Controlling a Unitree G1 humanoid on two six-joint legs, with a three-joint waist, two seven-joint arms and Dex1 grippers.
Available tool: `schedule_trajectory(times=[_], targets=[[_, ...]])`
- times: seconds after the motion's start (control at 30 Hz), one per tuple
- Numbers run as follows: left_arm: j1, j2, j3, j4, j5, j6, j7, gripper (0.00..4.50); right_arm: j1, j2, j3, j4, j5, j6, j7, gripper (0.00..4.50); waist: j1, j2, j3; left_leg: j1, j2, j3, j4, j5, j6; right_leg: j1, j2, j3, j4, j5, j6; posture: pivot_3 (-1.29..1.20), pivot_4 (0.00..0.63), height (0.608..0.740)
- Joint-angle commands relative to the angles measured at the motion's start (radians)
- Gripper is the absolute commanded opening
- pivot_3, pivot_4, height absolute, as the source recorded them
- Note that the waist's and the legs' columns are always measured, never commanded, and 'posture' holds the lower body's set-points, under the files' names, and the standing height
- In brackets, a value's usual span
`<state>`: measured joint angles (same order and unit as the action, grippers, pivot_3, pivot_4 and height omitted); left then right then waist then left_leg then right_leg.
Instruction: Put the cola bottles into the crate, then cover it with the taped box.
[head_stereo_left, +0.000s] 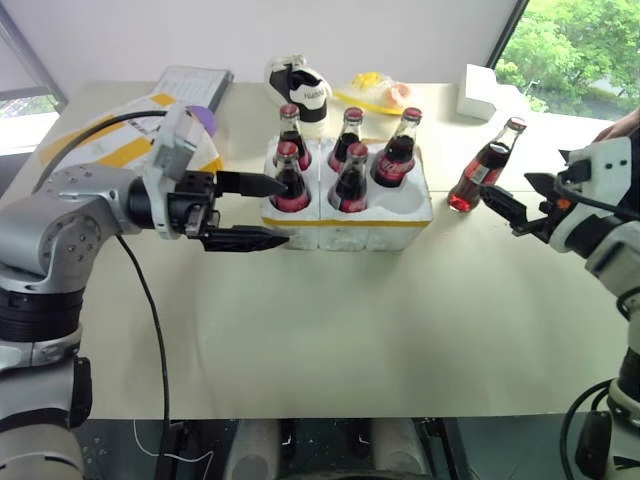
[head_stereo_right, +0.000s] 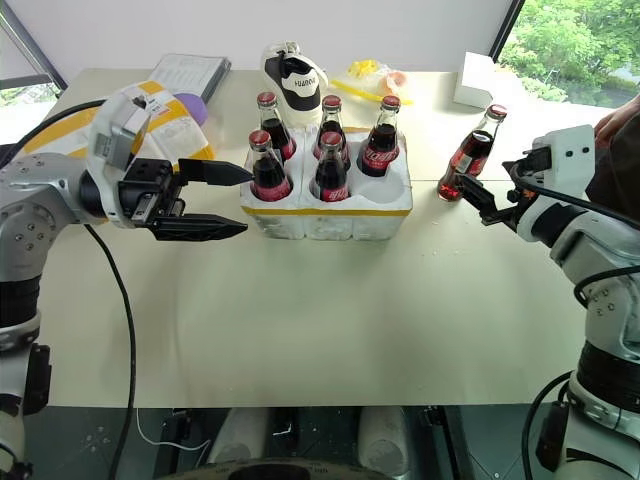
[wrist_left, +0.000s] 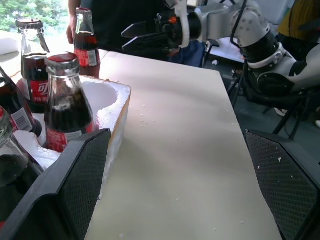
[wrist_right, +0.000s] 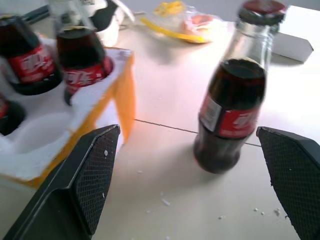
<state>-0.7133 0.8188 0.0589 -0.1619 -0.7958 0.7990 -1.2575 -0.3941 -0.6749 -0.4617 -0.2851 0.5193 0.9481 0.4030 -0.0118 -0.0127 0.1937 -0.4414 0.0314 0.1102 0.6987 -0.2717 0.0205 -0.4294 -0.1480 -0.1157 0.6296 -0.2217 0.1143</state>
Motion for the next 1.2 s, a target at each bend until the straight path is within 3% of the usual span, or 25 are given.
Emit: schedule_trajectory(times=[0.03,0.4,1.17,1.2], targets=[[-0.025,0.001,0.013,-0.020,-0.008,-0.002,0.007,4.50,-0.052,0.025,0.038,0.071,-0.040,-0.105,-0.016,4.47,0.000,0.000,0.000,0.000,0.000,0.000,0.000,0.000,0.000,0.000,0.000,0.000,0.000,0.000,0.000,0.00,0.150,0.740],[0.001,0.018,0.038,-0.063,-0.026,0.016,0.038,4.50,-0.192,0.062,0.118,0.459,-0.157,-0.345,-0.032,4.47,0.000,0.000,0.000,0.000,0.000,0.000,0.000,0.000,0.000,0.000,0.000,0.000,0.000,0.000,0.000,0.00,0.150,0.740],[0.005,0.031,0.048,-0.068,-0.027,0.009,0.054,4.50,-0.414,0.131,0.133,0.929,-0.184,-0.627,-0.013,4.47,-0.004,0.001,0.000,0.000,0.000,0.000,0.000,0.001,-0.001,0.001,0.000,0.000,0.000,0.000,0.000,0.00,0.150,0.740],[0.005,0.031,0.048,-0.068,-0.027,0.008,0.054,4.50,-0.417,0.134,0.134,0.937,-0.185,-0.633,-0.009,4.24,-0.004,0.001,0.000,0.000,0.000,0.000,0.000,0.001,-0.001,0.001,0.000,0.000,0.000,0.000,0.000,0.00,0.150,0.740]])
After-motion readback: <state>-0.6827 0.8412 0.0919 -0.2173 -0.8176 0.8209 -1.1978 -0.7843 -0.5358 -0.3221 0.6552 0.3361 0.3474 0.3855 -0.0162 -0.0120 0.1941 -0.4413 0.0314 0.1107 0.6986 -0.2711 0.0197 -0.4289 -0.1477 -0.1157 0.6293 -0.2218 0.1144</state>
